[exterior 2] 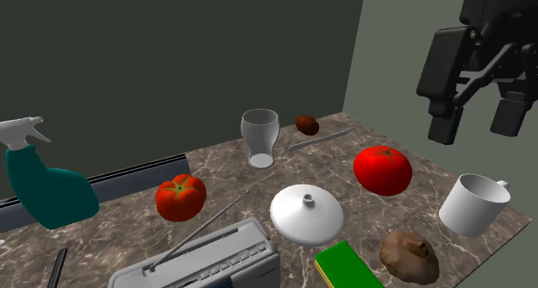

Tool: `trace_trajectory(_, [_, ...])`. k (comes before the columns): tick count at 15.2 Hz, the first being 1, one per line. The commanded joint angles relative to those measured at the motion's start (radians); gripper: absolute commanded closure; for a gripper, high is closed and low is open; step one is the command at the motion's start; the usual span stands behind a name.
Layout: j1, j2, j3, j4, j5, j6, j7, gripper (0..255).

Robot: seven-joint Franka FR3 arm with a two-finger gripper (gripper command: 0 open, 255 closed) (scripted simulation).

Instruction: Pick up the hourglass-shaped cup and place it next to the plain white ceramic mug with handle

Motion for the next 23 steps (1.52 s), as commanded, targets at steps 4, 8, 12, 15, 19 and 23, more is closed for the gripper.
trace_trajectory(4, [0.016,0.077,0.032,0.007,0.030,0.093,0.026,0])
trace_trajectory(8, [0.035,0.190,0.073,0.034,0.062,0.211,0.059,0])
trace_trajectory(12, [0.051,0.312,0.111,0.082,0.082,0.319,0.092,0])
trace_trajectory(15, [0.061,0.408,0.139,0.130,0.088,0.391,0.117,0])
trace_trajectory(19, [0.073,0.539,0.173,0.212,0.083,0.474,0.153,0])
trace_trajectory(23, [0.087,0.674,0.202,0.312,0.063,0.540,0.194,0])
